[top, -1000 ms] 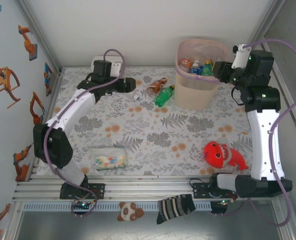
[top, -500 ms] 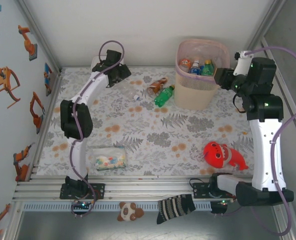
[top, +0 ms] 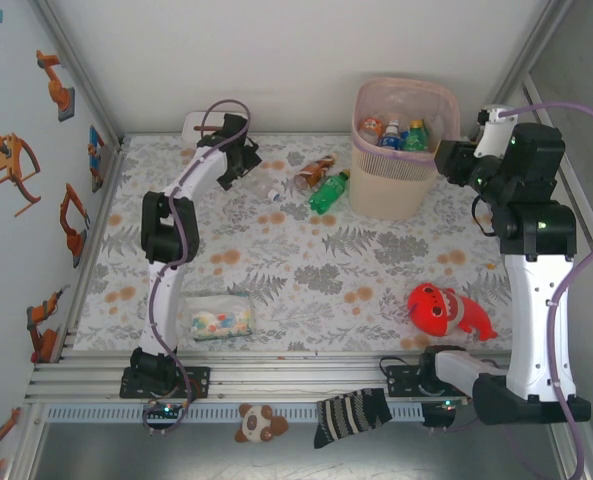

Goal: Put the plastic bottles in the bin

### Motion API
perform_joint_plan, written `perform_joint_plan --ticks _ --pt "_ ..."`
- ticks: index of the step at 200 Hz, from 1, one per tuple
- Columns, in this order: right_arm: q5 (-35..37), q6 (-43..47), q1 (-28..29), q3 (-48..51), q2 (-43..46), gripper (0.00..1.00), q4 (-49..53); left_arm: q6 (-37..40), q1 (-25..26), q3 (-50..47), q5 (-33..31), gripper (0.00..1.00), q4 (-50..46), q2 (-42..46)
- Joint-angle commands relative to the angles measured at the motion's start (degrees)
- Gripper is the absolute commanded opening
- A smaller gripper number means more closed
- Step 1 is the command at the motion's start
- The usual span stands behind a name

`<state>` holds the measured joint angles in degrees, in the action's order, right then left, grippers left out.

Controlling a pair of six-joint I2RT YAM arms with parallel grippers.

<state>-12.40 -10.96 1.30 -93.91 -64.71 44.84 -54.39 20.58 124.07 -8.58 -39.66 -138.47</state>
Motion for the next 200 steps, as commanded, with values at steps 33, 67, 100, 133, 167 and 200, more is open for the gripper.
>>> perform_joint_plan --ticks 33,67,100,133,167,200 --pt "-0.24 -1.32 -0.25 1.23 1.23 0.39 0.71 -3.88 -0.63 2.04 3.99 0.79 -0.07 -4.31" --pt "-0.43 -1.56 -0.25 1.91 1.69 0.39 0.54 -3.77 -0.63 1.16 4.62 0.72 0.64 -4.82" --pt "-0.75 -1.97 -0.24 2.49 2.04 0.39 0.18 -3.76 -0.78 -1.63 4.83 0.68 2.6 -3.3" --pt "-1.54 -2.8 -0.21 3.27 2.56 0.38 -0.64 -2.93 -0.96 -6.26 4.64 0.64 5.57 0.2" --pt "-3.53 -4.04 -0.22 4.76 3.52 0.38 -2.87 -0.17 -1.04 -11.35 4.24 0.62 8.75 5.24" --pt "-6.73 -5.72 -0.25 6.84 4.53 0.38 -6.42 4.27 -1.07 -20.34 6.42 0.59 18.01 12.94"
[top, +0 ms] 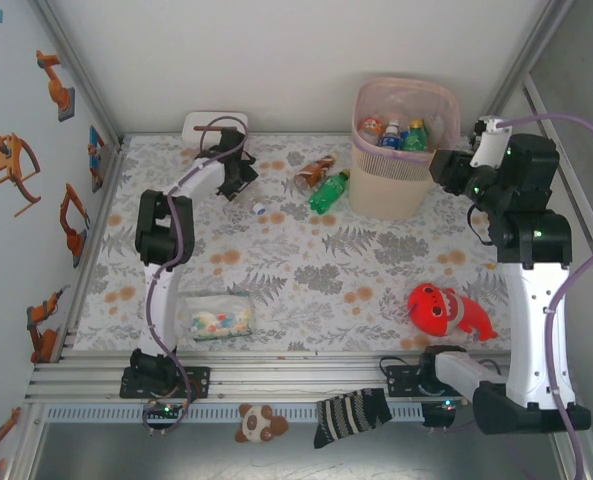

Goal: Put the plastic bottles in the bin

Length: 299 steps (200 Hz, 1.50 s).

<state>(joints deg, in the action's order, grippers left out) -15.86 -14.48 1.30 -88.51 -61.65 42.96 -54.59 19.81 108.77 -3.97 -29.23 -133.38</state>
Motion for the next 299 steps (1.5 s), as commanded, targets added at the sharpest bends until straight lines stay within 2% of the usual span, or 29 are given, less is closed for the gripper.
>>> perform_joint_plan --ticks 1,38,85,122,159,178,217,240,267,299 --pt "-3.38 -2.3 -0.25 1.51 1.5 0.38 -4.59 4.61 -0.3 -5.4 1.92 0.59 7.99 8.17" --pt "-7.43 -4.44 -0.24 4.04 2.39 0.37 -8.43 10.04 -0.21 -17.52 6.27 0.56 21.99 18.4" --pt "-15.49 -8.73 0.1 8.69 3.68 0.37 -17.86 17.97 0.39 -29.57 16.39 0.55 38.69 30.64" --pt "-19.54 -10.39 2.3 12.28 3.99 0.37 -24.22 18.42 0.35 -34.74 26.14 0.52 49.75 37.12" --pt "-21.91 -9.8 7.06 14.48 3.19 0.37 -29.42 18.73 0.58 -36.39 40.7 0.51 60.74 40.74" --pt "-22.39 -8.06 10.38 14.43 2.1 0.37 -30.67 18.66 1.16 -37.05 45.32 0.51 65.27 42.72" --pt "-24.92 -7.29 17.06 14.24 -0.35 0.38 -36.76 19.17 2.74 -37.49 53.43 0.48 70.58 47.56" --pt "-25.6 -7.71 21.19 13.92 -1.9 0.43 -41.38 20.66 4.6 -37.36 57.15 0.48 71.1 50.7" --pt "-27.42 -7.0 25.98 12.19 -4.46 0.49 -44.3 26.13 8.03 -36.34 58.87 0.48 65.76 54.75" --pt "-29.62 -2.96 31.49 9.74 -6.87 0.61 -45.59 30.61 11.14 -34.77 59.33 0.48 60.35 58.73"
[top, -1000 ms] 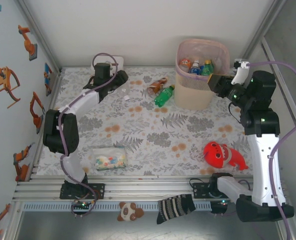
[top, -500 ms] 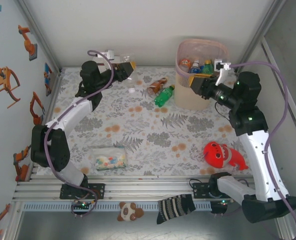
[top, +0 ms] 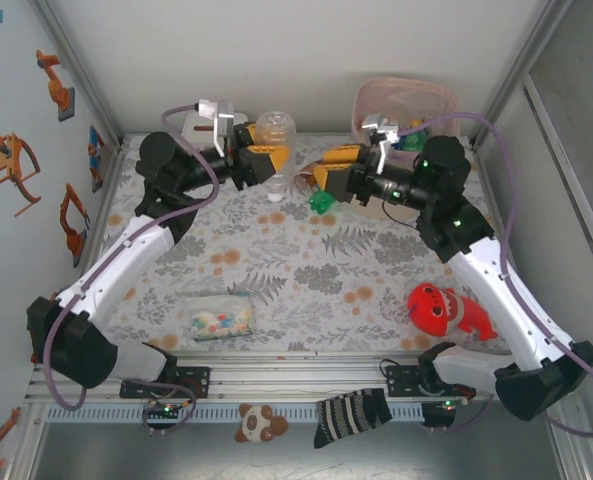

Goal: Put the plastic bottles in the bin

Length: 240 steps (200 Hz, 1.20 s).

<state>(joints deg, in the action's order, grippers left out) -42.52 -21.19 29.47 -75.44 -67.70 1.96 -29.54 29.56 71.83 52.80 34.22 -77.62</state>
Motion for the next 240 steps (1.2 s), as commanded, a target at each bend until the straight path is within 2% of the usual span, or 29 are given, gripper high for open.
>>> perform_joint_plan --ticks 1,54,70,107,174,240 --pt "-3.03 3.86 3.45 -3.41 -0.88 0.61 -4.63 5.55 1.43 2.17 2.57 0.48 -3.1 3.03" --pt "-5.62 7.46 9.46 -5.98 -3.94 0.75 -6.38 5.74 4.34 3.34 2.98 0.49 -3.13 5.81" --pt "-6.08 9.2 11.04 -6.41 -4.67 0.76 -6.53 5.72 5.02 4.39 3.95 0.49 -3.79 5.72" --pt "-7.29 11.0 13.36 -7.22 -6.23 0.71 -7.14 5.85 6.25 4.89 4.55 0.5 -3.73 6.08" --pt "-7.0 10.93 14.12 -7.1 -5.69 0.58 -7.8 6.03 6.78 4.68 4.42 0.52 -4.0 6.52" --pt "-5.16 10.54 14.21 -7.56 -5.06 0.51 -6.57 6.72 6.7 4.28 2.85 0.71 -4.62 7.46"
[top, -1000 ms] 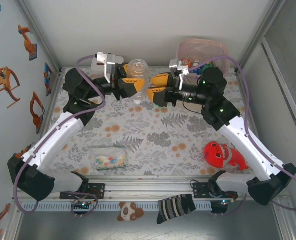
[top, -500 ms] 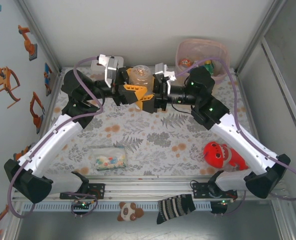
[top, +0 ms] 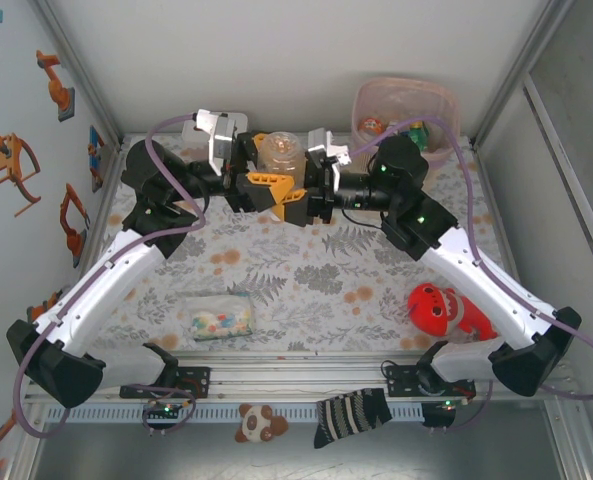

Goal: Put the plastic bottles in the bin

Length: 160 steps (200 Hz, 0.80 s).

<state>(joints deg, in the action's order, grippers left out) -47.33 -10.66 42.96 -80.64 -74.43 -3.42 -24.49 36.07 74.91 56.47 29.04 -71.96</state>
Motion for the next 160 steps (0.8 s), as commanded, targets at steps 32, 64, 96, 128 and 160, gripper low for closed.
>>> perform_joint_plan --ticks 32,64,96,128,160 --pt "4.06 0.59 0.63 -2.42 2.83 0.48 0.27 4.14 0.22 0.87 -2.59 0.75 -2.53 3.34" --pt "8.45 2.68 -0.17 -3.15 4.05 0.47 4.09 8.76 0.14 -0.37 -6.81 0.79 -7.65 6.24" --pt "12.34 2.33 -3.7 -3.6 5.11 0.46 6.91 13.09 0.04 -0.82 -11.66 0.79 -13.88 8.54" --pt "16.21 0.29 -8.91 -4.51 5.61 0.46 9.45 14.62 -0.13 -1.94 -15.54 0.79 -16.46 9.74" --pt "22.23 -6.15 -15.73 -5.07 5.05 0.44 10.0 14.97 -0.31 -3.11 -17.91 0.79 -17.98 10.41"
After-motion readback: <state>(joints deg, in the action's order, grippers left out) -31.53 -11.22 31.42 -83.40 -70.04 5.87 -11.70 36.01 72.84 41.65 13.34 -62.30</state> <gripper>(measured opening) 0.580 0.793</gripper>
